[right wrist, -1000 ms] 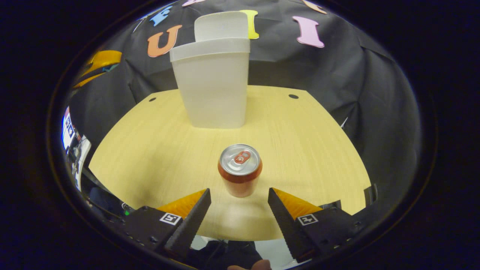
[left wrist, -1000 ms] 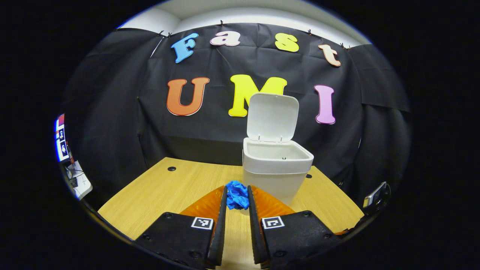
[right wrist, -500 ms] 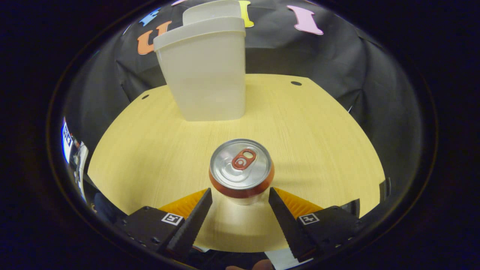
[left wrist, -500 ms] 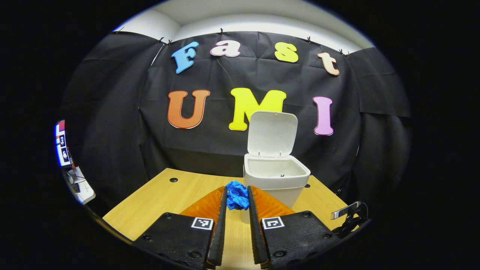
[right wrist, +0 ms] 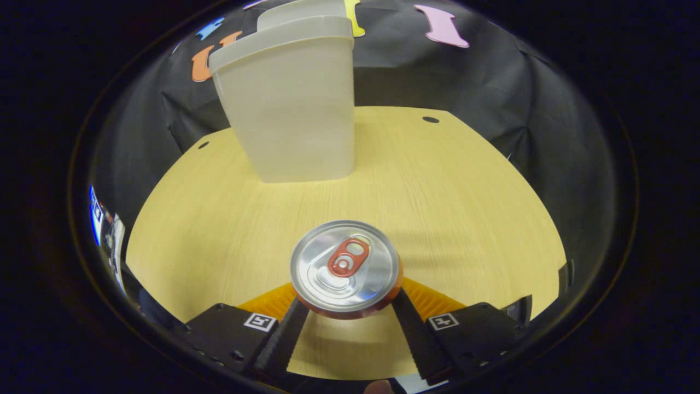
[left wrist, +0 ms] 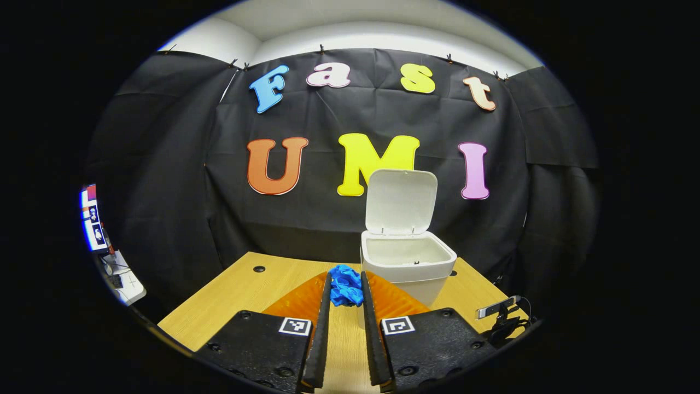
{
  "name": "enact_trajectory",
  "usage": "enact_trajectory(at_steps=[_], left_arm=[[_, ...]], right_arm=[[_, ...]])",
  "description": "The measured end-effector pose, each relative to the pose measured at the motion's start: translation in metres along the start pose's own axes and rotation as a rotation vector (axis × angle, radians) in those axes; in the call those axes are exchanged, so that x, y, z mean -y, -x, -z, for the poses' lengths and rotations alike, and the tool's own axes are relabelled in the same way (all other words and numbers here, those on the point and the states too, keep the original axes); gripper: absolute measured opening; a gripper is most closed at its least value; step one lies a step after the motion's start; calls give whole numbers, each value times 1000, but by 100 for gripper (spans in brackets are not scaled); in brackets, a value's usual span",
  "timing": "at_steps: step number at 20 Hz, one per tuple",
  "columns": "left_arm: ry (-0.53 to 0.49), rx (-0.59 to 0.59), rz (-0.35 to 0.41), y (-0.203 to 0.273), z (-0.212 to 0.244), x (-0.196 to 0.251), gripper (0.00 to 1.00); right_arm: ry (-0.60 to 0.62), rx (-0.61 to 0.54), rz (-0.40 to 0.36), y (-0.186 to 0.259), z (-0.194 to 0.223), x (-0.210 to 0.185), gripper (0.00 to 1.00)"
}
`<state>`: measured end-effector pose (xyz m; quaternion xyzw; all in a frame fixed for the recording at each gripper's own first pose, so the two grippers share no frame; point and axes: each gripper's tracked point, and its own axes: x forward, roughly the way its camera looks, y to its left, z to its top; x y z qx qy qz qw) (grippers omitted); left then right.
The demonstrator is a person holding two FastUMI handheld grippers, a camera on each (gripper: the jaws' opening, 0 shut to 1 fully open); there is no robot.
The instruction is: Press the lid of the desktop garbage bin to open it, pick up the crumpled paper on the desktop and throw it into the bin, then pick up the pop can on the desktop and drop it into the bin, and finally close the garbage bin lid.
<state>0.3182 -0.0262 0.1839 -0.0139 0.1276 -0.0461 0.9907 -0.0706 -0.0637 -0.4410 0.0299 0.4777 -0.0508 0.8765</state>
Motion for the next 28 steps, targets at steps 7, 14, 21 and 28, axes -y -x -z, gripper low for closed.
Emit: enact_trajectory(at_steps=[7,14,21,28], left_arm=[[13,43,-5,-10,-26,1,33],[32,108,23,-29,-72,14,33],[49,160,44,-49,-112,29,33],[24,197,59,-75,-126,47,33]], right_arm=[[23,55,-44,40,-40,1,82],[116,169,-87,81,-119,-4,82],[141,243,-127,109,-176,-1,82],[134,242,-113,111,-185,19,82]])
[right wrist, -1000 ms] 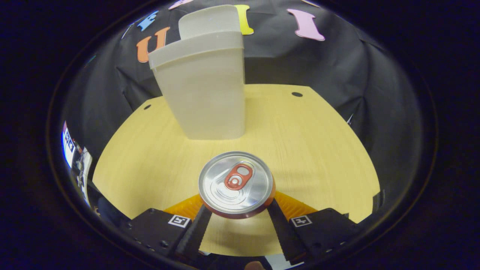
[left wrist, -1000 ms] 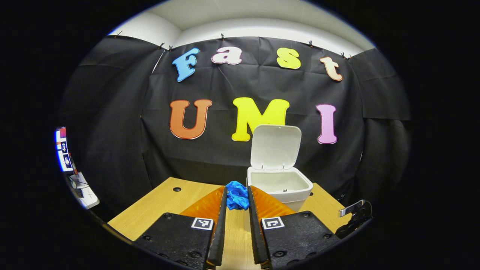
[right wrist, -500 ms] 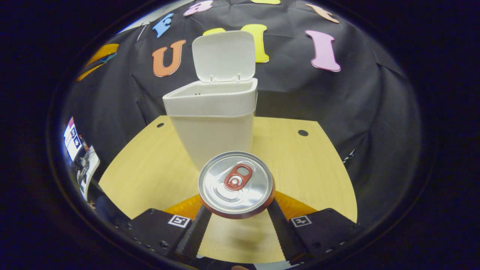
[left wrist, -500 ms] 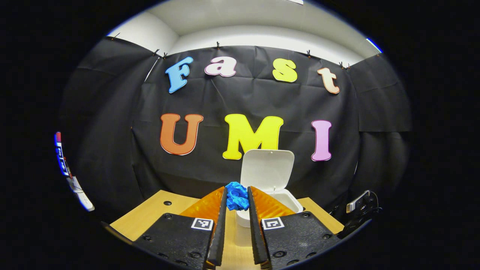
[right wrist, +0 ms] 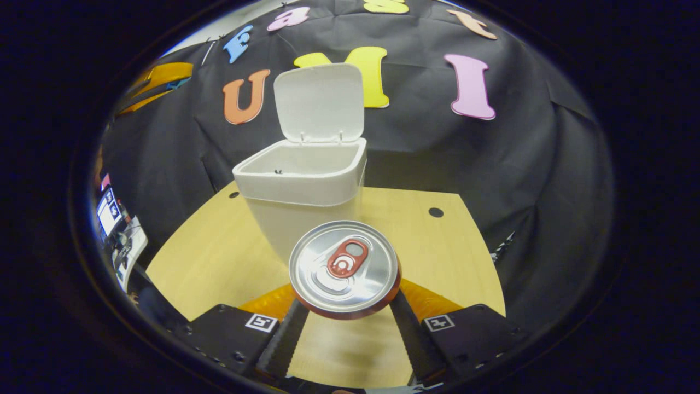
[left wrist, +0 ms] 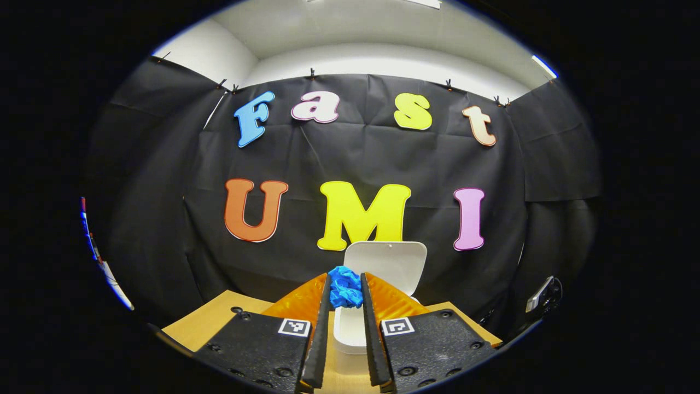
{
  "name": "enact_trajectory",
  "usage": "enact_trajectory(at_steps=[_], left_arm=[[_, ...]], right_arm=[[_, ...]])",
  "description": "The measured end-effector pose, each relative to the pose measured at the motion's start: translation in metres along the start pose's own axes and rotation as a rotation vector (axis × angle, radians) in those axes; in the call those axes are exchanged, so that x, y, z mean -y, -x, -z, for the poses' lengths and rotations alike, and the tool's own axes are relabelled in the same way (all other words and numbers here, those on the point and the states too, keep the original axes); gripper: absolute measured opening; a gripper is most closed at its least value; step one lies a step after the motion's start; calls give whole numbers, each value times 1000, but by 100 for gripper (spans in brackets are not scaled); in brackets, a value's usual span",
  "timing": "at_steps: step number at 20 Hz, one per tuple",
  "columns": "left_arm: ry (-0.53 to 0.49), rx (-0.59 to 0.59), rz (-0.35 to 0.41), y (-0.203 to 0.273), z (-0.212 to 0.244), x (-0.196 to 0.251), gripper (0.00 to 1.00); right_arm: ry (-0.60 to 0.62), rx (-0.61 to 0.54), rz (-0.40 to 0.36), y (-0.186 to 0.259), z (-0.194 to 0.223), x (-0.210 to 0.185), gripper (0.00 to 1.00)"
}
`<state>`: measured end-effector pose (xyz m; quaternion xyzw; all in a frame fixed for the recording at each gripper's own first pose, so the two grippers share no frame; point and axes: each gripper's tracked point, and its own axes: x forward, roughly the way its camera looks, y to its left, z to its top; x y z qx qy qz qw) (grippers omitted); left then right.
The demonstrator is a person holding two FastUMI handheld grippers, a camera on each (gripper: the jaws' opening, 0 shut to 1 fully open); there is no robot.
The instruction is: Press the lid of the desktop garbage bin to open it, pick up the crumpled paper on the desktop and throw it into the bin, then pick up the pop can on the desktop and drop it into the bin, and finally close the garbage bin lid.
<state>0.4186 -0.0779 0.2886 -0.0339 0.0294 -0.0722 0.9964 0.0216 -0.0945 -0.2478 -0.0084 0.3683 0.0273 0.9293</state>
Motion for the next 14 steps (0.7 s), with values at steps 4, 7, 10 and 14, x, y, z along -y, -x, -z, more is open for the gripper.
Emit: enact_trajectory(at_steps=[4,7,10,14], left_arm=[[23,-21,44,-20,11,20,33],[27,-48,49,-38,20,23,34],[26,-55,51,-55,24,24,35],[9,-69,69,-72,33,31,29]], right_arm=[[7,5,19,3,-2,11,82],[-5,14,21,5,-4,15,82],[-21,-3,12,5,0,22,82],[-48,-14,22,1,3,33,82]])
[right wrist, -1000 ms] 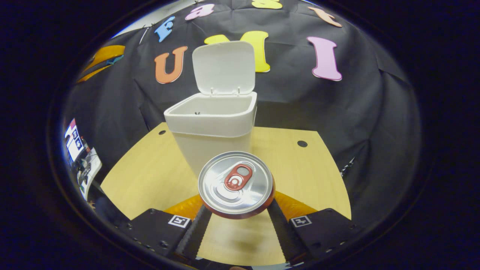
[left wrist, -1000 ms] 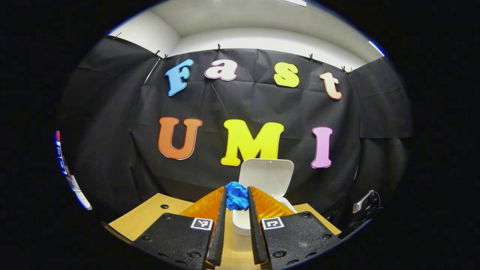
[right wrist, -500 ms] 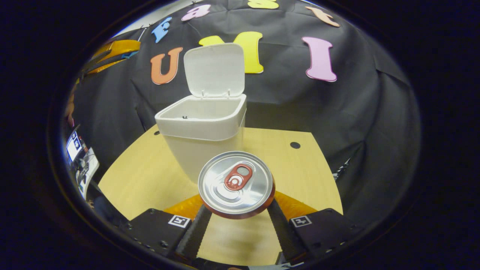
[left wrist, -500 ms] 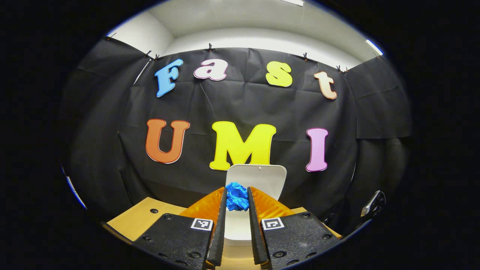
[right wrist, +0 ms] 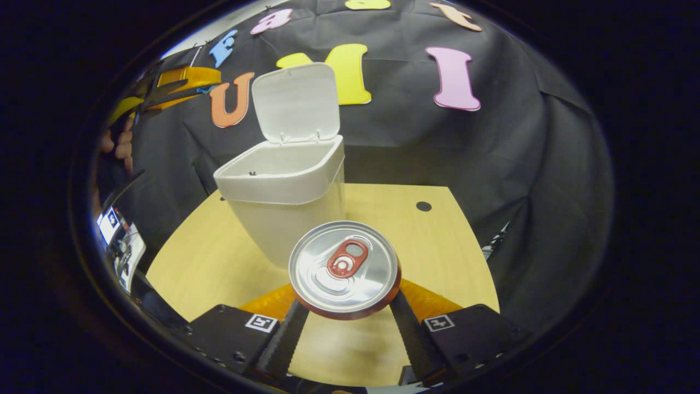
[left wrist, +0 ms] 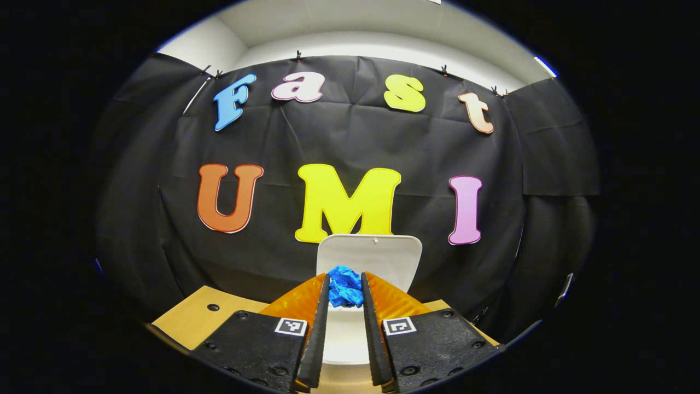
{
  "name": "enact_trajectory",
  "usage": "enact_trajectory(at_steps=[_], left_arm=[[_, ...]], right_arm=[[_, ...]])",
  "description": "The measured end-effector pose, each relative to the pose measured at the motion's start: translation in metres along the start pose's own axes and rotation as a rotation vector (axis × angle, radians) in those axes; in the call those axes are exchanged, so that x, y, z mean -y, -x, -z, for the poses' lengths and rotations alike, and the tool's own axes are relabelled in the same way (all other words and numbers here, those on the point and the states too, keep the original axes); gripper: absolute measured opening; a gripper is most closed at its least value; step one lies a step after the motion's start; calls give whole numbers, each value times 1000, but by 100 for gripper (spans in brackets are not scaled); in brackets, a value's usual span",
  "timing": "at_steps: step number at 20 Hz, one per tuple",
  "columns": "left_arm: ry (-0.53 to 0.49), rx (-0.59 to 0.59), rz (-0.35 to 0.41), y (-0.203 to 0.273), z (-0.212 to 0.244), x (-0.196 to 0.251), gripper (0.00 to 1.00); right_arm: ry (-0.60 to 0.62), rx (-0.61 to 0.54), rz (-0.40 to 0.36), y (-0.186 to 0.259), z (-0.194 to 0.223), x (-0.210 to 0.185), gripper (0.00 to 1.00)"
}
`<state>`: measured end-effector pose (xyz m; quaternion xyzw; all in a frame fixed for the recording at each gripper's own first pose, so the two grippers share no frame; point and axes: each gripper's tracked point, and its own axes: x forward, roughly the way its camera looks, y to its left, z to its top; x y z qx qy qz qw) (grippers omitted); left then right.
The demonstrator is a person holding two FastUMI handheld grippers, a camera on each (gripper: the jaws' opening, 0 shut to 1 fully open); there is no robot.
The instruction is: Press the lid of the desktop garbage bin to open it, pick up the crumpled paper on the desktop and throw it into the bin, then pick up the pop can on the desktop and drop it into the bin, and finally close the garbage bin lid.
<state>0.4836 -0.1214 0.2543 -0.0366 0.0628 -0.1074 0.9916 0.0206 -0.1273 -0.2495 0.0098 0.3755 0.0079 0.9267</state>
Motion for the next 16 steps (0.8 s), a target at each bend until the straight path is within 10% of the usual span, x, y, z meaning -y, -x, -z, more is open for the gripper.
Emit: enact_trajectory(at_steps=[4,16], left_arm=[[18,-26,0,-15,11,0,42],[-29,-118,0,-46,53,-4,35]], right_arm=[[12,-7,11,4,4,7,82],[22,-25,10,9,17,12,82]])
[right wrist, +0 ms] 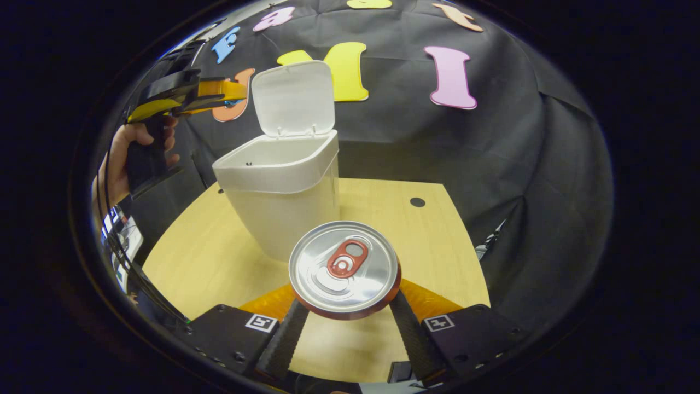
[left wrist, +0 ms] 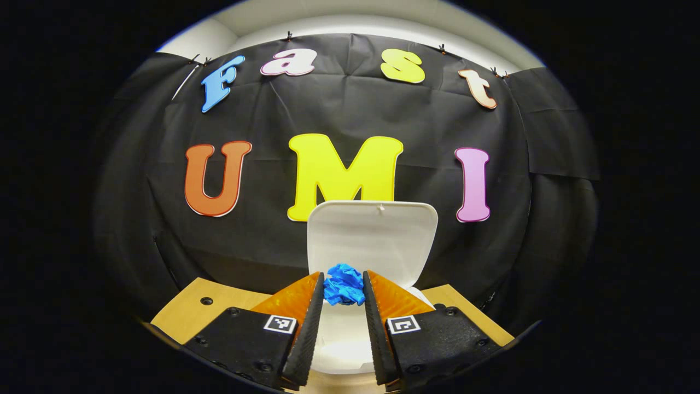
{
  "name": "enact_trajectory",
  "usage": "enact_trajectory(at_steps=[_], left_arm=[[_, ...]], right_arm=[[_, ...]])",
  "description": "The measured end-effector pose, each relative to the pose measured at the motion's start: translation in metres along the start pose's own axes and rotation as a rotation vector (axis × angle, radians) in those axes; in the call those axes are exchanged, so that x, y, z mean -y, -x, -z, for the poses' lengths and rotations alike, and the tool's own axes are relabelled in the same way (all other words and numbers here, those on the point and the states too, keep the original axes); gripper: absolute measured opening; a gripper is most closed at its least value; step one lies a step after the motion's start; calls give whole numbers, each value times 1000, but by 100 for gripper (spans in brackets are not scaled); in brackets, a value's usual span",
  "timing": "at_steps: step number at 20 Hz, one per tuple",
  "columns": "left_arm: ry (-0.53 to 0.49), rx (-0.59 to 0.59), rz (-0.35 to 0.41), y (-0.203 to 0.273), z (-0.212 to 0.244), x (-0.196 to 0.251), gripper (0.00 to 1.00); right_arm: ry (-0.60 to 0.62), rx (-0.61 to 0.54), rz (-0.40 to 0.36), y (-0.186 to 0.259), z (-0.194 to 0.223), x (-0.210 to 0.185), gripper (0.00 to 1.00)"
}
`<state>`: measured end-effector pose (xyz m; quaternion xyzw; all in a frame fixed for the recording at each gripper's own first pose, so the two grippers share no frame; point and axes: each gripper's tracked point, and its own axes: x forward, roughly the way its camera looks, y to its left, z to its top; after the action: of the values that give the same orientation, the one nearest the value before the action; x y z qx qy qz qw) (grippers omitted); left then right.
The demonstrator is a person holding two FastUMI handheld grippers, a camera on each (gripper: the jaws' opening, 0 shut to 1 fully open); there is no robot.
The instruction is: Press the lid of the desktop garbage bin to open it, pick up the crumpled paper on the desktop and throw it into the bin, then pick up the pop can on the desktop and drop it into the bin, and finally close the garbage bin lid.
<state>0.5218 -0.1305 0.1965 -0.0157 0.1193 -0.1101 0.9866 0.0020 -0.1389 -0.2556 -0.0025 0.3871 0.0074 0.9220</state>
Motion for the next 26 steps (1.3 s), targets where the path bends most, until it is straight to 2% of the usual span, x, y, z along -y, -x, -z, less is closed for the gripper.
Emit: enact_trajectory(at_steps=[1,2,3,4,6,16,22,26], left_arm=[[-7,-8,-1,0,2,0,51],[-16,-10,-3,-1,3,1,53],[-30,-7,-6,-1,2,1,64],[-43,-2,-14,1,1,0,80],[-43,2,-20,3,2,-1,100],[-16,47,-43,50,-11,-25,99],[2,36,-47,90,-6,-40,99],[2,42,-76,119,-4,-50,99]], right_arm=[[-6,-3,-2,0,1,0,82],[-8,-3,-2,0,2,0,82],[-8,-4,-6,0,2,-1,82],[-10,-12,-13,-2,4,-3,82],[-28,-22,-24,-2,7,-6,82],[59,7,-55,9,-16,-33,82],[81,57,-67,25,-57,-42,82],[107,90,-69,35,-100,-46,82]])
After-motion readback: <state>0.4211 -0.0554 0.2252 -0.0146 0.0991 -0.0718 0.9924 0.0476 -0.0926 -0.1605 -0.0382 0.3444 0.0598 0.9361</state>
